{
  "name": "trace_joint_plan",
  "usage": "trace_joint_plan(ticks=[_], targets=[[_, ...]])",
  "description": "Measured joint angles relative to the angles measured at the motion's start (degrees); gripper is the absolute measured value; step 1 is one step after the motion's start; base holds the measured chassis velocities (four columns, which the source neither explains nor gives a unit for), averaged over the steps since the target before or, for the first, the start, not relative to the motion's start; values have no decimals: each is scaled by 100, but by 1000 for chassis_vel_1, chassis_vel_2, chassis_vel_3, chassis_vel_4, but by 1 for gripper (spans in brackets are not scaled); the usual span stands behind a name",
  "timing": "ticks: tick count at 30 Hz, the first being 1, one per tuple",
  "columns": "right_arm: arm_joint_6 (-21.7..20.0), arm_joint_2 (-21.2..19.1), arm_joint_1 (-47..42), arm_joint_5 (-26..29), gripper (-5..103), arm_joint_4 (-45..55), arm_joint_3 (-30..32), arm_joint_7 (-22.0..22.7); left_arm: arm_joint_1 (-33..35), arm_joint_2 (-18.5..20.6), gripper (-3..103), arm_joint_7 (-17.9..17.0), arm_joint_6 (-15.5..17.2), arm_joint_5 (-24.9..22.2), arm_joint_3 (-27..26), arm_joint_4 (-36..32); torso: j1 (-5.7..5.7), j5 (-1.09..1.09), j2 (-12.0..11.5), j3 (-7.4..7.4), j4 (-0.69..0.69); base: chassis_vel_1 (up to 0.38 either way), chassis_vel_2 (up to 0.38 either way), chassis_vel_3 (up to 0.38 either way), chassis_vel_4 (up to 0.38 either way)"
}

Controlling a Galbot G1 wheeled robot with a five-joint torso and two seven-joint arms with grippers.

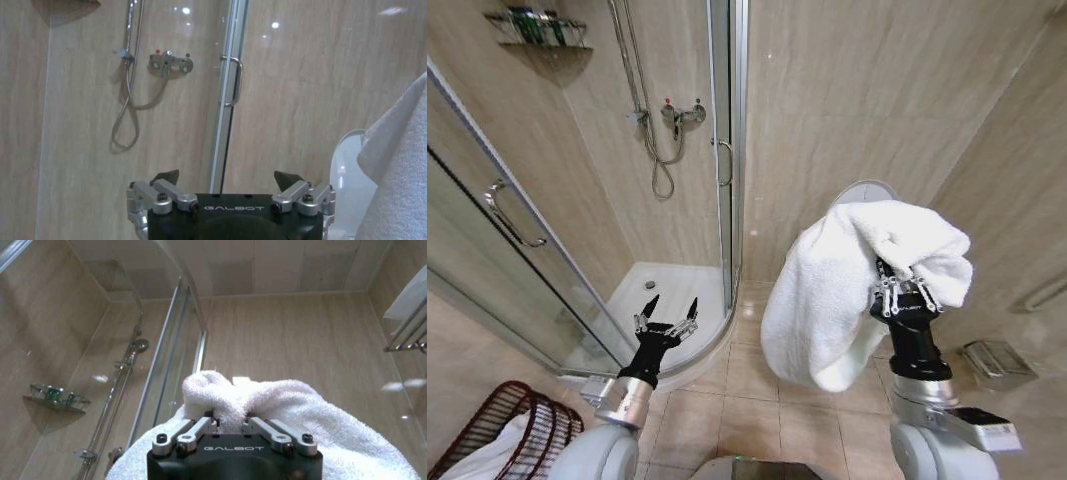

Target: Discard the used towel into the hamper.

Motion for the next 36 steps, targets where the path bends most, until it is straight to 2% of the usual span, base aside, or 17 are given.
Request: trace_joint_plan(ticks=[36], targets=[[4, 21, -90, -26, 14, 0, -30, -43, 0, 0, 97, 0, 0, 0, 0, 0, 491, 0, 1080, 588, 0, 0, 0, 0, 0]])
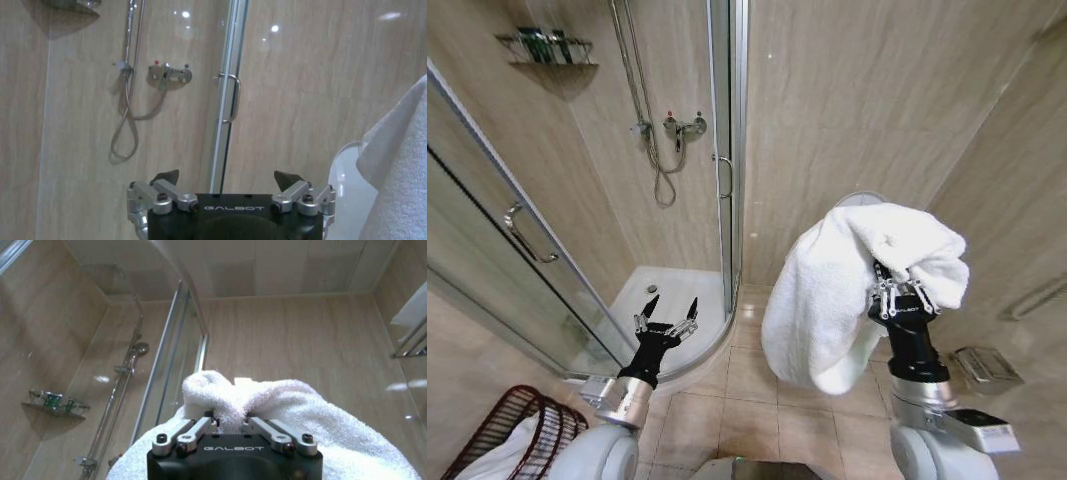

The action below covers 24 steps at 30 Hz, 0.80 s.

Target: Discard the used towel into the hamper.

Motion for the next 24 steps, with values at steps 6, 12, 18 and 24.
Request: trace_joint_plan(ticks=[6, 12, 18, 24], targets=[[3, -28, 9, -4, 14, 0, 13, -9, 0, 0, 97, 0, 0, 0, 0, 0, 70, 0, 154, 86, 0, 0, 0, 0, 0], [4, -28, 15, 1, 14, 0, 16, -30, 0, 0, 97, 0, 0, 0, 0, 0, 80, 0, 178, 99, 0, 0, 0, 0, 0], [-2, -26, 57, 5, 14, 0, 15, -37, 0, 0, 97, 0, 0, 0, 0, 0, 75, 0, 159, 91, 0, 0, 0, 0, 0], [-53, -57, 120, 20, 14, 0, 28, -35, 0, 0, 97, 0, 0, 0, 0, 0, 65, 0, 142, 80, 0, 58, -70, -59, 65]])
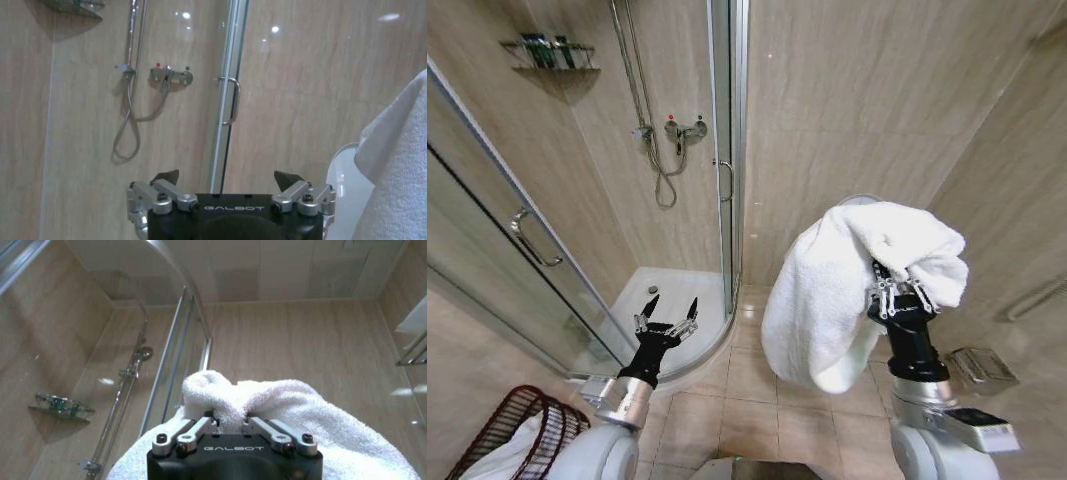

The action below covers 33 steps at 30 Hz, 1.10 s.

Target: Discard the used towel into the hamper.

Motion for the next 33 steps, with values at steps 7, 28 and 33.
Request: trace_joint_plan(ticks=[7, 28, 33], targets=[[-8, -29, 40, 41, 14, 0, 17, 3, 0, 0, 97, 0, 0, 0, 0, 0, -12, 0, -14, -11, 0, 67, -92, -61, 74], [-110, -126, 222, 307, 14, -1, -50, -123, 0, 0, 97, 0, 0, 0, 0, 0, -21, 0, -42, -24, 0, 2, 2, 2, 2], [-110, -143, 235, 362, 14, -1, -21, -150, 0, 0, 97, 0, 0, 0, 0, 0, -21, 0, -45, -25, 0, 51, 67, 66, 62]])
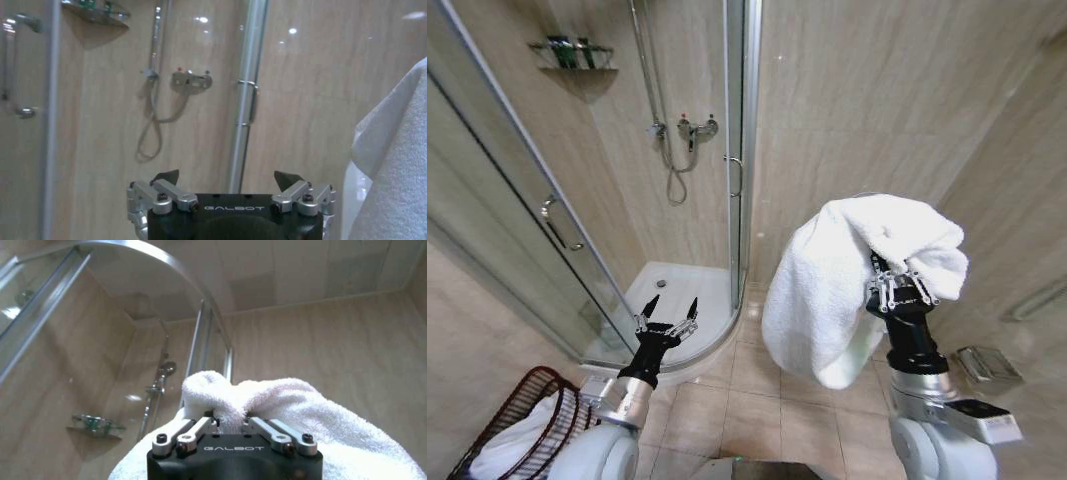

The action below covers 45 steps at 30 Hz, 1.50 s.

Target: Discard the used towel into the hamper.

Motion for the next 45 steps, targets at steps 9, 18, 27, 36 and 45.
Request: trace_joint_plan(ticks=[9, 18, 27, 36, 45], targets=[[4, 54, -34, 19, 14, 1, -64, -57, 0, 0, 97, 0, 0, 0, 0, 0, -2, 0, -4, -2, 0, 91, 93, 94, 87], [13, 80, -84, 30, 14, 2, -134, -138, 0, 0, 97, 0, 0, 0, 0, 0, -4, 0, -7, -4, 0, 132, 119, 122, 126], [124, 123, -130, 27, 14, 2, -211, -347, 0, 0, 97, 0, 0, 0, 0, 0, -5, -1, -8, -5, 0, 137, 129, 133, 131], [166, 139, -198, -48, 14, 2, -328, -447, 0, 0, 97, 0, 0, 0, 0, 0, -5, -1, -9, -5, -1, 128, 120, 124, 133], [186, 99, -177, -38, 14, 2, -349, -494, 0, 0, 97, 0, 0, 0, 0, 0, -5, -1, -10, -6, -1, 124, 128, 132, 112]])
